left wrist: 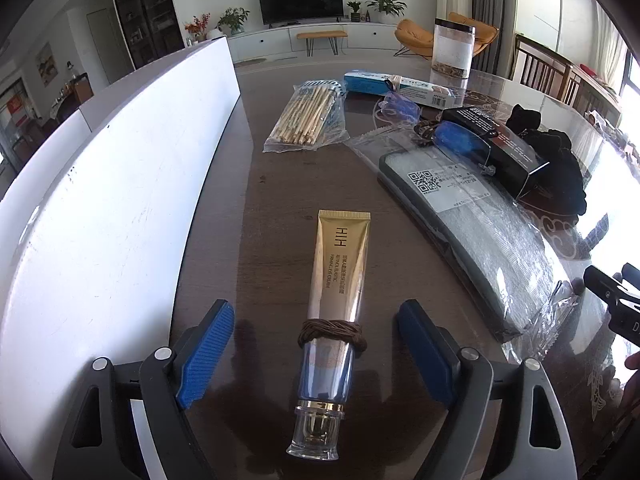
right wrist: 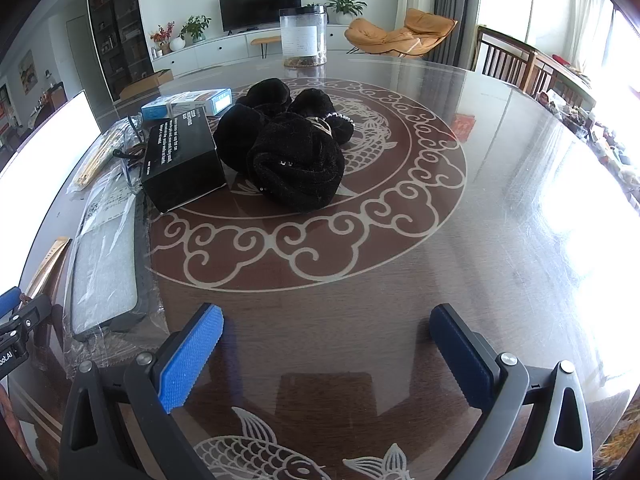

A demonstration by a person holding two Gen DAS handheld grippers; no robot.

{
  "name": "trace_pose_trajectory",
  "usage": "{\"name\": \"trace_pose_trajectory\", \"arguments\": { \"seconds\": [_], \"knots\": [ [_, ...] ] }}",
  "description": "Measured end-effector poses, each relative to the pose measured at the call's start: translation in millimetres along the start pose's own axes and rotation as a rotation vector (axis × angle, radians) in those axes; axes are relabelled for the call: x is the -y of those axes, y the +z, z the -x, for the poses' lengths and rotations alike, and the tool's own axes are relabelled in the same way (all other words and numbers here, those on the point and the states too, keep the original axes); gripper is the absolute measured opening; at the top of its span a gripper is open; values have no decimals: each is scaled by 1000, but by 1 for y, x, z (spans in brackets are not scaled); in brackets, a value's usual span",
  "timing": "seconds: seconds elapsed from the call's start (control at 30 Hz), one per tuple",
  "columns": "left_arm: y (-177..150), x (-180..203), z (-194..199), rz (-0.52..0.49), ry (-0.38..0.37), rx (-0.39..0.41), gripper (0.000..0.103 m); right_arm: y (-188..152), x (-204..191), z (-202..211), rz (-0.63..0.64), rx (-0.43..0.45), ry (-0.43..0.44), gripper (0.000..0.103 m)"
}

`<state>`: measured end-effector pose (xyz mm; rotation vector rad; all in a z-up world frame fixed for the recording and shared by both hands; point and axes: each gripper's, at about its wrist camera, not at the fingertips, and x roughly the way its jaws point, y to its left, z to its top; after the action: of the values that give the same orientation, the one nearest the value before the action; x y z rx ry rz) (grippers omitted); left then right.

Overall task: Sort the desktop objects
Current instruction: 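Lift the gold tube with the left tool and hold it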

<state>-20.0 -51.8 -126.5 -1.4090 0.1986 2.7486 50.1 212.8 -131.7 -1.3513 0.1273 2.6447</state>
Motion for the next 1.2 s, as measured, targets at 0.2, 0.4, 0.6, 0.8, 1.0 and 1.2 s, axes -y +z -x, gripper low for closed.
{"name": "trace_pose_trajectory", "arguments": {
  "seconds": [0.2,0.4,0.6,0.8,1.0,1.2],
  "knots": [
    [1,1,-3,10,-5,39,95,-1,-1,-1,1,0,2,103],
    [1,-1,-4,14,-8,37,95,-1,-1,-1,0,0,2,103],
    [1,-1,-4,17,-14,35,95,-1,-2,-1,1,0,2,103],
    [1,-1,-4,17,-13,36,95,-1,-2,-1,1,1,2,103],
    [1,-1,-4,17,-13,36,96,-1,-2,-1,1,1,2,103],
    [1,-1,-4,18,-13,36,96,-1,-2,-1,1,1,2,103]
  ]
}}
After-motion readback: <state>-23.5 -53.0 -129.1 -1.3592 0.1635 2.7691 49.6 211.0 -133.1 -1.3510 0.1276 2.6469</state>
